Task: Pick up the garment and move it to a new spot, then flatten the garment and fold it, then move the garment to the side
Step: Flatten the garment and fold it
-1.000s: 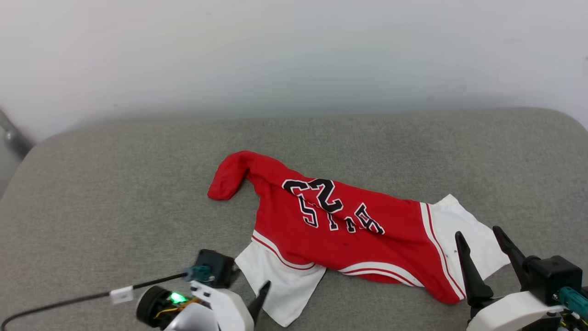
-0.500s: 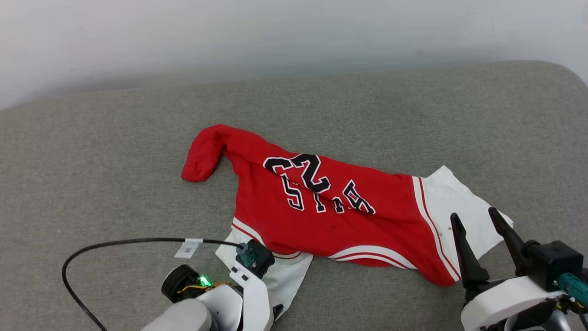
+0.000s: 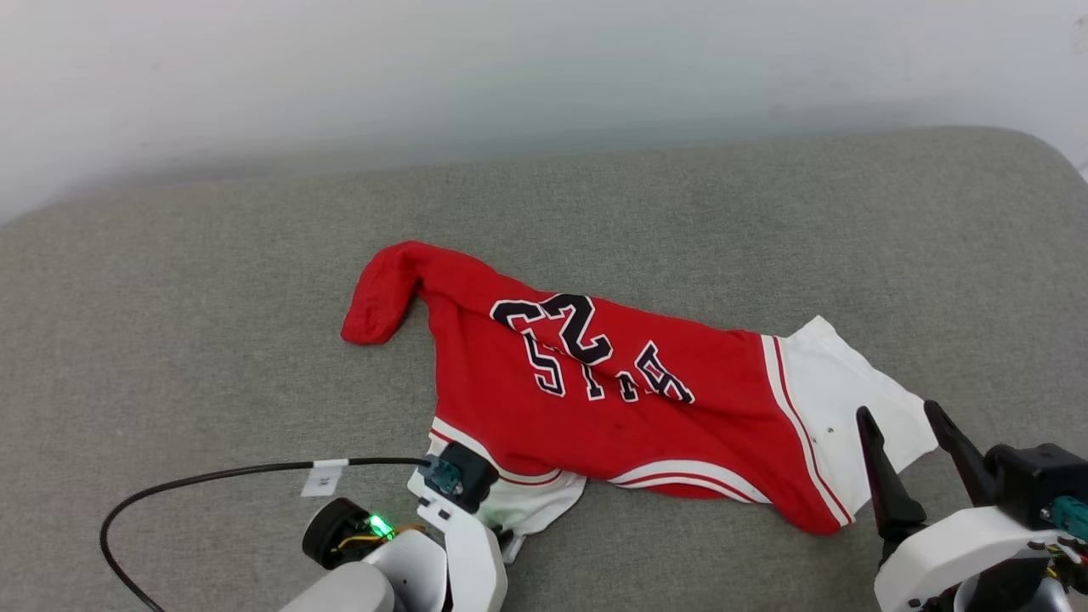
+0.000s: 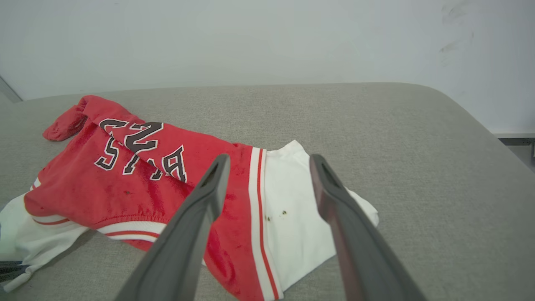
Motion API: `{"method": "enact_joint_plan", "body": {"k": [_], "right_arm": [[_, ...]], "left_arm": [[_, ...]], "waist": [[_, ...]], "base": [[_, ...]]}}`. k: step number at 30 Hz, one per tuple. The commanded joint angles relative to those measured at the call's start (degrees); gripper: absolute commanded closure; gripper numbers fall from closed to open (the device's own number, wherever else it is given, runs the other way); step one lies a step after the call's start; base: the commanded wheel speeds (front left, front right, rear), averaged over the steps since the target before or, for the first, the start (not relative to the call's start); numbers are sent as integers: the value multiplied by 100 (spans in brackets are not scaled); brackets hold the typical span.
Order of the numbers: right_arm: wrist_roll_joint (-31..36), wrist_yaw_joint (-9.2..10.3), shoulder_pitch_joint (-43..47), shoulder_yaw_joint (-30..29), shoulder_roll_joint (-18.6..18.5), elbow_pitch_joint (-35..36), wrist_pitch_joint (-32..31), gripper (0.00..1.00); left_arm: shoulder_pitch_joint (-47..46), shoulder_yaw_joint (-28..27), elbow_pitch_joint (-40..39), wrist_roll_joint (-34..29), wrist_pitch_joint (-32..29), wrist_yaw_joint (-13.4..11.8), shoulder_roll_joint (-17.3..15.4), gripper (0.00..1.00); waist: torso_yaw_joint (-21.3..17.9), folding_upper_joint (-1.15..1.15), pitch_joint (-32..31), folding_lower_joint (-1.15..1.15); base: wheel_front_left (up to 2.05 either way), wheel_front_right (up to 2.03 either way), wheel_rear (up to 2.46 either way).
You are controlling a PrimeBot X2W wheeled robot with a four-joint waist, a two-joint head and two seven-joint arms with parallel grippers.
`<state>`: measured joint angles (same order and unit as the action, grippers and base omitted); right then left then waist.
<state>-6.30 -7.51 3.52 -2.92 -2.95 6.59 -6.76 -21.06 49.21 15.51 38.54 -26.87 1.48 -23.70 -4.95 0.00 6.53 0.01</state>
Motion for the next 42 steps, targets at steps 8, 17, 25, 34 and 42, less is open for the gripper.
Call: {"method": "enact_joint_plan", "body": {"k": [8, 17, 25, 34, 42], "right_arm": [[-510, 4, 152, -724, -199, -638, -1317, 0], [-929, 4, -542, -1442, -493, -1149, -3002, 0], [-886, 4, -1569, -1664, -787, -1882, -3620, 0], [-1088, 1, -1792, -1536, -545, -2773, -4297, 100], [-1186, 2, -1890, -1520, -800, -2349, -4238, 100]], "left_arm": [[302, -540, -921, -160, 818, -685, -286, 100], [323, -853, -1901, -297, 994, -1105, -576, 100], [110, -968, -2144, -341, 1091, -1140, -599, 100], [147, -986, -1891, -179, 1152, -1060, -527, 100], [323, -1073, -1721, -51, 1280, -1114, -555, 100]], "waist": [[294, 0, -311, -1], [457, 0, 136, -1], [618, 0, 748, -1], [681, 0, 956, -1], [598, 0, 632, -1]], "base": [[0, 0, 0], [0, 0, 0], [0, 0, 0], [0, 0, 0], [0, 0, 0]]}}
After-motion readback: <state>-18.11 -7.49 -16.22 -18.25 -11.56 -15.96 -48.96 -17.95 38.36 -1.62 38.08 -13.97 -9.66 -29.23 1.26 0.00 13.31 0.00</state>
